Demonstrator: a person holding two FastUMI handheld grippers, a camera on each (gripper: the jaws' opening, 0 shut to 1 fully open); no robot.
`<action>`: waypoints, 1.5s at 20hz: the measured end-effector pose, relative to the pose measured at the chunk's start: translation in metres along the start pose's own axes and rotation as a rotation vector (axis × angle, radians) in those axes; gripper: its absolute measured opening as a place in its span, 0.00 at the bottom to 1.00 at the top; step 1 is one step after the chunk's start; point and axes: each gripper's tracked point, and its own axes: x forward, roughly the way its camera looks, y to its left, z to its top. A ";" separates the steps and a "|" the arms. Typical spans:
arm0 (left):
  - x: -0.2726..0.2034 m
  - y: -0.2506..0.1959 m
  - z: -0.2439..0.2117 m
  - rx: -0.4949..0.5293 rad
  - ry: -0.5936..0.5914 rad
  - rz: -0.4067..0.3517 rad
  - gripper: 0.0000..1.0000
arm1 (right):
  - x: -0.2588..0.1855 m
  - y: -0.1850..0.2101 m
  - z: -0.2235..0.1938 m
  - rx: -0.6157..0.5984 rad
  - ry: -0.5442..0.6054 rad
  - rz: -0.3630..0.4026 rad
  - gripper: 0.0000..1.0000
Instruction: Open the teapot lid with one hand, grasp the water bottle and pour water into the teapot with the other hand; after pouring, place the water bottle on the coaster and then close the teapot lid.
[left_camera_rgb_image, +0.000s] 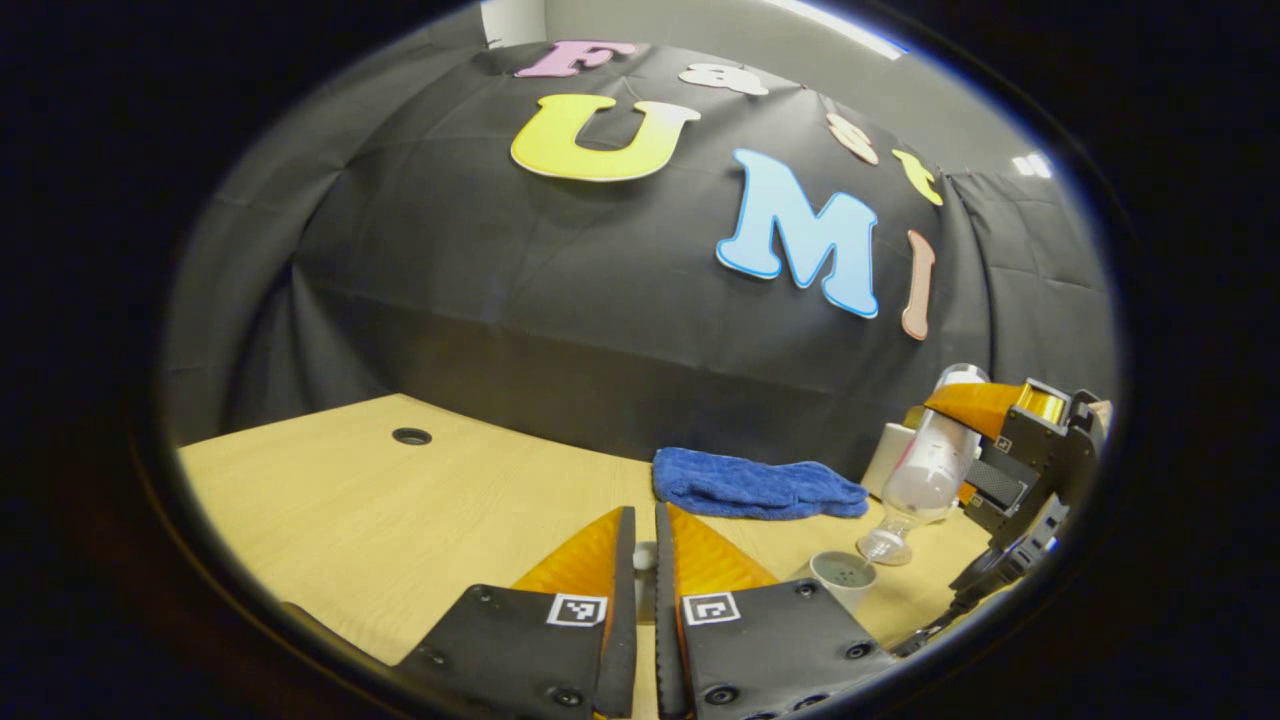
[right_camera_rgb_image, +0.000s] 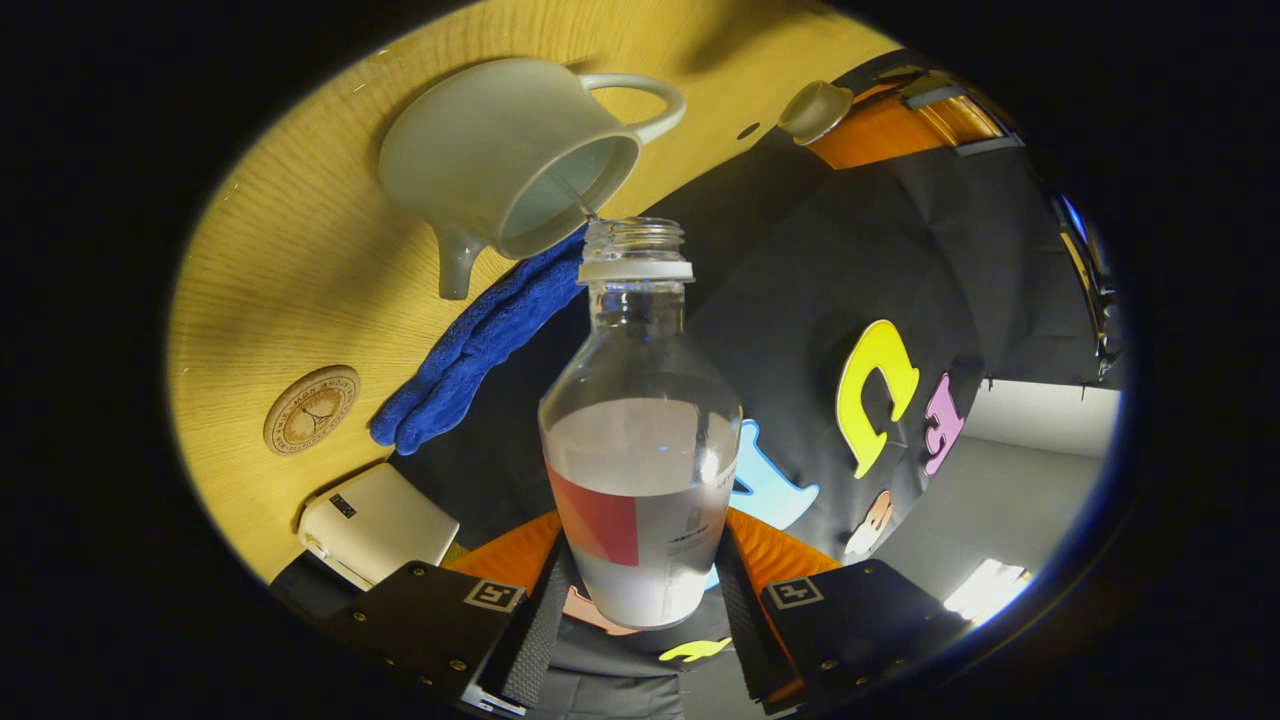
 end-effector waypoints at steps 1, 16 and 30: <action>0.000 0.000 -0.001 0.000 -0.001 0.001 0.14 | -0.001 0.000 0.001 -0.008 -0.002 -0.005 0.73; 0.001 0.003 -0.004 -0.006 0.001 0.010 0.14 | -0.008 0.045 -0.009 0.369 0.070 0.226 0.74; 0.003 0.002 -0.007 0.007 0.005 0.009 0.17 | -0.019 0.131 -0.008 1.312 0.297 0.607 0.74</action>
